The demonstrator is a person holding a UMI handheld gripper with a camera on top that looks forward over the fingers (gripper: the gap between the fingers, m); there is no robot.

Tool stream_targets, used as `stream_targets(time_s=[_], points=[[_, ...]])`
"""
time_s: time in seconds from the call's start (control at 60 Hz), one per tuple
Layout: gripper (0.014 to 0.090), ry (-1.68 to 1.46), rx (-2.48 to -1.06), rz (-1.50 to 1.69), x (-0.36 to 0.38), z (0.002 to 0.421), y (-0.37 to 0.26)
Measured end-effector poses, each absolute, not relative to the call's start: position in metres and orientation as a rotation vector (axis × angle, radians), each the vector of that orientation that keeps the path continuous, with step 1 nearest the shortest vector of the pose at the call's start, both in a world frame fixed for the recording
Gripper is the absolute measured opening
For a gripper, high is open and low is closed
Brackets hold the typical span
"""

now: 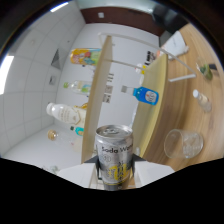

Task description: Make me a cup of Mojito.

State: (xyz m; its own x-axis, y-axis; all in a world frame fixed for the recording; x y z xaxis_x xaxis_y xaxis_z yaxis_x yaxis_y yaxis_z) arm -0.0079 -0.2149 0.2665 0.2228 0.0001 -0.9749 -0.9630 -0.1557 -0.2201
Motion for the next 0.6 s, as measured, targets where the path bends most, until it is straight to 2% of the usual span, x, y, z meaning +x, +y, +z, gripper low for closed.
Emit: stream_targets(time_s=[0.117,0.233,0.333,0.6], points=[[0.0504,0.597,-1.553,0.772,-0.022,0.282,-0.210],[0.0504,0.310,-1.626,0.460,-0.040,0.271,-0.201],[0.0503,0.177,-1.667,0.303,-0.053,0.241,-0.192],[0.0503,0.061,-1.849,0.161,-0.068,0.132,-0.178]])
